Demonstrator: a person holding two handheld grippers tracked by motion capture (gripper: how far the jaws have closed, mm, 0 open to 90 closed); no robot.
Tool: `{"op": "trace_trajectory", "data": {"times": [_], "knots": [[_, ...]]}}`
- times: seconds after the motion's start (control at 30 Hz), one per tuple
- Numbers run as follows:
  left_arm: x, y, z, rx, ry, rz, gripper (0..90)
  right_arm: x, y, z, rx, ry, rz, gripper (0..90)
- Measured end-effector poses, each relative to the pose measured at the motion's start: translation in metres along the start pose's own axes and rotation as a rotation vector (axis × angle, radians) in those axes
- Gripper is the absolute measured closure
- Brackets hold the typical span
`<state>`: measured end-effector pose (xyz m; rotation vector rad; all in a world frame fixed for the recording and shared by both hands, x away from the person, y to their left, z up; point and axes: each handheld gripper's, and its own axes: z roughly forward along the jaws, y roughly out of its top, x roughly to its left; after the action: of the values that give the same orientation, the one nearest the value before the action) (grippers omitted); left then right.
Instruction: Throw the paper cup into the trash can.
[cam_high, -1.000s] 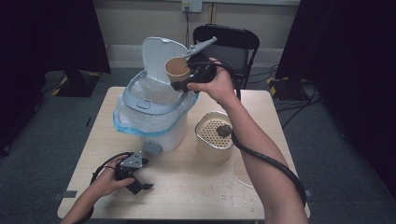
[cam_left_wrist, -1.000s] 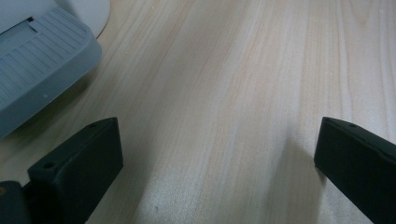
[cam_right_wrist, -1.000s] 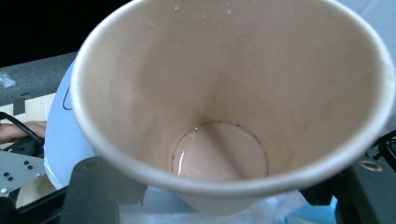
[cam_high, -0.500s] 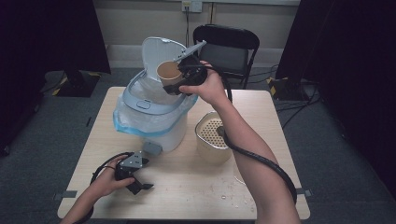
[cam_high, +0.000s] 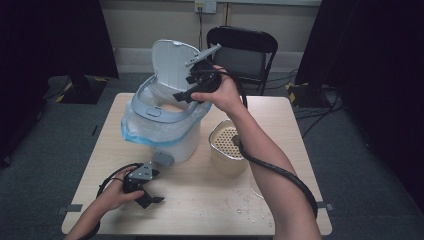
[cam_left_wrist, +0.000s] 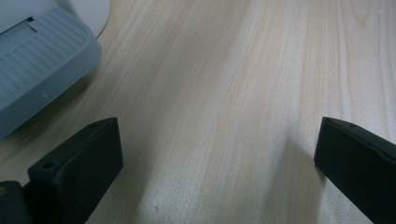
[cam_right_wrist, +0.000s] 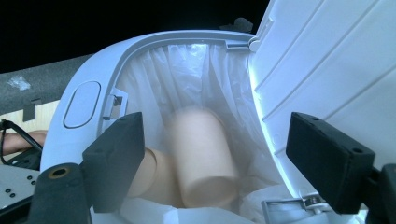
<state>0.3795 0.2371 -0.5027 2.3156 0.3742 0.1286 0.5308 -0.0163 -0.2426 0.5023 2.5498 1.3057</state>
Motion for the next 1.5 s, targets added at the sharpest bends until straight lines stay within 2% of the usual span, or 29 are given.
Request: {"op": "trace_trajectory", "data": {"times": [0.33,0.73,0.87,1.0,1.1,1.2,1.37,1.5], "knots": [[0.0,0.0,0.0,-0.003,0.0,0.0,0.5,-0.006,-0.008,-0.015,-0.001,-0.018,0.019,22.4],[0.0,0.0,0.0,-0.003,-0.001,0.001,0.5,-0.021,-0.024,-0.029,0.02,-0.081,0.066,23.4],[0.0,0.0,0.0,0.0,0.0,0.0,0.5,-0.027,-0.026,-0.031,0.01,-0.098,0.082,23.5],[0.0,0.0,0.0,-0.002,0.0,0.0,0.5,-0.032,-0.025,-0.03,0.008,-0.116,0.09,23.2],[0.0,0.0,0.0,0.0,0.0,-0.001,0.5,-0.033,-0.021,-0.028,-0.008,-0.115,0.082,23.9],[0.0,0.0,0.0,0.002,0.0,-0.001,0.5,-0.034,-0.017,-0.025,-0.021,-0.112,0.096,24.4],[0.0,0.0,0.0,0.004,0.001,0.0,0.5,-0.032,-0.012,-0.019,-0.037,-0.096,0.093,24.5],[0.0,0.0,0.001,-0.004,-0.003,0.001,0.1,-0.028,-0.011,-0.017,-0.033,-0.108,0.1,21.2]]}}
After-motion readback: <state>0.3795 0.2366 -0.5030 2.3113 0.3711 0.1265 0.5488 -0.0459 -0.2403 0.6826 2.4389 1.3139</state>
